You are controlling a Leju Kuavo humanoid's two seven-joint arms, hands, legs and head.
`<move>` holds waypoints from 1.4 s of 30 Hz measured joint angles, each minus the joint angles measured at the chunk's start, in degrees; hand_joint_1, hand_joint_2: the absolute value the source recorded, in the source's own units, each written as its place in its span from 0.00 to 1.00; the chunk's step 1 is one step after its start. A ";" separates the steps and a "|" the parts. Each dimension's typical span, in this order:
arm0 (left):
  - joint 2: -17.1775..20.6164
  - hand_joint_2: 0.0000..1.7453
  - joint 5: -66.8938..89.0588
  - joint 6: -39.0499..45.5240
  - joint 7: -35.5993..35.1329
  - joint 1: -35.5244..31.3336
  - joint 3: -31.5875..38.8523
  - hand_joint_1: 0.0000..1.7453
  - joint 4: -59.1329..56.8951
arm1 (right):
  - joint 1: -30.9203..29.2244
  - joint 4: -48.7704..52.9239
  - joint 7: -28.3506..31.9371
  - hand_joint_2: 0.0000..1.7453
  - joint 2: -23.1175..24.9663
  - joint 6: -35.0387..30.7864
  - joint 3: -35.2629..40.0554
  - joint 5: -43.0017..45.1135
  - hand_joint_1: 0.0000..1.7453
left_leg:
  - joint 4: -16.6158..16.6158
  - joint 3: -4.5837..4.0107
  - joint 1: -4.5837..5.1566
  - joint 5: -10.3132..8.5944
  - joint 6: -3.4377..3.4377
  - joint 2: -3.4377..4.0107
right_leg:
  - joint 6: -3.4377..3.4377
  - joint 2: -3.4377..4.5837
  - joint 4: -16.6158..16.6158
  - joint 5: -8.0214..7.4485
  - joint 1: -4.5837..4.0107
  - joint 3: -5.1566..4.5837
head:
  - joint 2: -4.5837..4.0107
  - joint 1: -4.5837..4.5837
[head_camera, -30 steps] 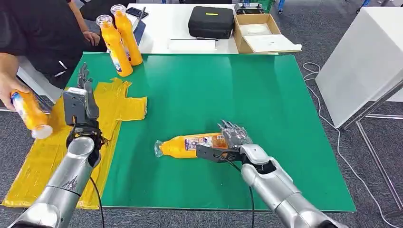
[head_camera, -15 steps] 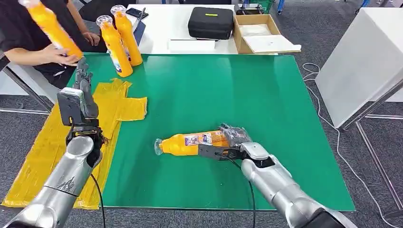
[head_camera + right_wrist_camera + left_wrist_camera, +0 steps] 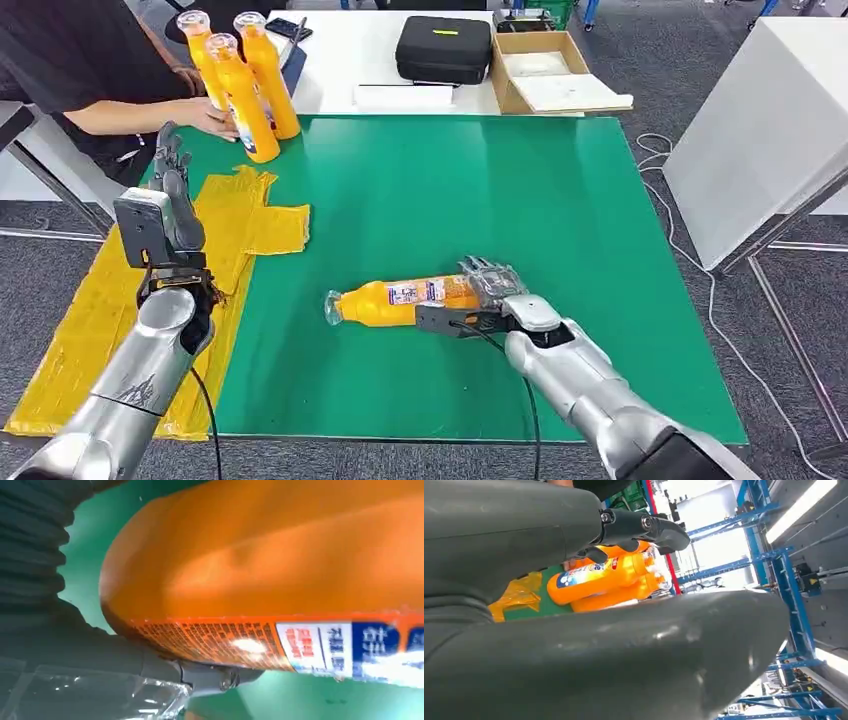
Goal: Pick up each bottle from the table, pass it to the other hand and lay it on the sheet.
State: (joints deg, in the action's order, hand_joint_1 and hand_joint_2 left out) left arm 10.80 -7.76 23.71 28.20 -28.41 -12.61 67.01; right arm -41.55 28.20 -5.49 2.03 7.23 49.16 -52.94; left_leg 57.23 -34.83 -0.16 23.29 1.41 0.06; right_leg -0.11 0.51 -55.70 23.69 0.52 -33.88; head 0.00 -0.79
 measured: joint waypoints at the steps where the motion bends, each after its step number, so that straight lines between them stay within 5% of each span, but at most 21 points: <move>1: 0.07 0.00 -0.17 -0.26 0.11 0.02 0.00 0.00 0.00 | -0.27 0.00 -0.42 0.00 0.09 -0.17 0.39 -0.46 0.00 | 0.00 -0.01 0.00 0.00 0.00 0.00 | 0.00 0.00 0.00 0.00 0.00 0.00 | 0.00 -0.02; 14: 0.09 0.00 -0.50 -0.26 0.28 0.19 0.02 0.00 0.02 | -3.15 0.02 -1.53 0.00 1.81 1.07 3.28 -1.07 0.00 | 0.00 -0.07 0.00 0.00 0.00 -0.03 | 0.00 0.00 0.00 0.00 0.00 -0.05 | 0.00 0.00; 15: 0.09 0.00 -0.50 -0.22 0.28 0.20 0.02 0.00 0.02 | -3.32 0.00 -1.42 1.00 1.99 1.09 3.50 -0.96 0.00 | 0.00 -0.07 0.00 0.00 0.00 -0.02 | 0.00 0.00 0.00 0.00 0.00 -0.05 | 0.00 0.00; 42: 0.13 0.00 -1.18 0.33 0.52 0.45 0.46 0.00 0.94 | -4.38 -3.56 1.73 1.00 5.57 7.89 8.00 2.17 0.00 | 0.00 -0.07 0.01 -0.02 -0.01 -0.04 | 0.00 -0.02 0.00 0.00 0.01 -0.05 | 0.00 0.00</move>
State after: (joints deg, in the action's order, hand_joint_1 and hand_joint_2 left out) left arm 10.93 -8.94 24.04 28.72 -27.96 -12.15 67.95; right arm -45.92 24.63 -3.76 7.61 15.13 57.16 -50.77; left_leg 57.23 -34.89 -0.15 23.27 1.39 0.02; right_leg -0.11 0.50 -55.70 23.69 0.52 -33.93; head 0.00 -0.79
